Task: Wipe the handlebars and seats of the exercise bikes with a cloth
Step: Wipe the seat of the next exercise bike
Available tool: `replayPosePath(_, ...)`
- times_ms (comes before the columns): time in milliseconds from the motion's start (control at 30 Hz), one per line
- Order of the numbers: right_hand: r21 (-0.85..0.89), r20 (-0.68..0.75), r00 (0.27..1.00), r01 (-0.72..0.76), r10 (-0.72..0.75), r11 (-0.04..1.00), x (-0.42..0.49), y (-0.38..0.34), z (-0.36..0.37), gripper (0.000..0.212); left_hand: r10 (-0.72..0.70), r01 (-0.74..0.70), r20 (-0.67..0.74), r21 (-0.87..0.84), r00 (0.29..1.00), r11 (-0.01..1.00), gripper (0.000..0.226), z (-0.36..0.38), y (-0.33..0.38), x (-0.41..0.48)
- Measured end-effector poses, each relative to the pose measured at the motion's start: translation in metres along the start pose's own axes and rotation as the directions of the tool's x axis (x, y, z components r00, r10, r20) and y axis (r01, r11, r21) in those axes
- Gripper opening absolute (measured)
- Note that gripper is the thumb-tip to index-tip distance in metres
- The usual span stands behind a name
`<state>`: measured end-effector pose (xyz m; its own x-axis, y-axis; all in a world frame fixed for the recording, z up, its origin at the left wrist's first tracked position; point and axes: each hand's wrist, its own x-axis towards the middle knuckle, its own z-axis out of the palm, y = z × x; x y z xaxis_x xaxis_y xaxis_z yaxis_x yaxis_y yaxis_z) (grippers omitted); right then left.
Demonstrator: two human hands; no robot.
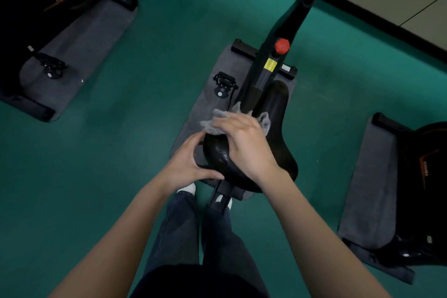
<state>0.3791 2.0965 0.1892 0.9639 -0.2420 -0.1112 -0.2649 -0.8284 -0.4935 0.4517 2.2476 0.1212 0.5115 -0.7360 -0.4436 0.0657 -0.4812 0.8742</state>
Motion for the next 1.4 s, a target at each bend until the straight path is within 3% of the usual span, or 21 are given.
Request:
replayPosePath(200,0.111,0.057,0.988,0.137,-0.143,0.984,-0.036,0.006,-0.009,0.044,-0.046,0.048,0.022,-0.091,0.999,0.995,0.102,-0.003,-0.007,0.0)
replayPosePath(267,0.165,0.087,0.986,0.126,-0.142,0.978,-0.053,0.008,-0.013,0.046,-0.032,0.036,0.035,-0.099,0.999,0.994,0.109,-0.003,-0.007,0.0)
replayPosePath(433,0.328,0.031,0.999,0.031,-0.043,0.944,-0.055,0.006,-0.016,0.039,-0.034,0.038,0.043,-0.1,0.999,0.994,0.116,-0.004,-0.006,0.001)
replayPosePath(567,0.308,0.024,1.0,-0.014,0.007,0.951,-0.047,-0.003,-0.008,0.04,-0.04,0.042,0.028,-0.078,0.999,0.996,0.114,-0.004,-0.005,0.0)
replayPosePath(867,0.303,-0.115,0.993,0.057,-0.023,0.951,-0.05,-0.003,-0.003,0.028,-0.048,0.051,0.038,-0.093,0.998,0.994,0.113,-0.004,-0.005,0.0)
replayPosePath(1000,0.341,-0.07,0.996,0.077,-0.056,0.937,-0.076,-0.001,-0.003,0.026,-0.025,0.028,0.037,-0.088,0.999,0.996,0.108,-0.003,-0.005,0.001)
replayPosePath(1133,0.484,-0.151,0.981,-0.036,0.124,0.874,-0.083,0.002,-0.015,0.022,-0.044,0.048,0.045,-0.105,0.998,0.993,0.114,-0.003,-0.005,0.001)
replayPosePath(1233,0.43,-0.259,0.947,-0.063,0.19,0.901,-0.064,-0.001,-0.017,0.022,-0.056,0.062,0.054,-0.125,0.997,0.99,0.118,-0.003,-0.003,0.0)
replayPosePath(1400,0.294,-0.223,0.974,0.025,0.044,0.955,-0.079,-0.008,0.002,0.028,-0.048,0.053,0.056,-0.098,0.997,0.994,0.115,-0.005,0.003,-0.001)
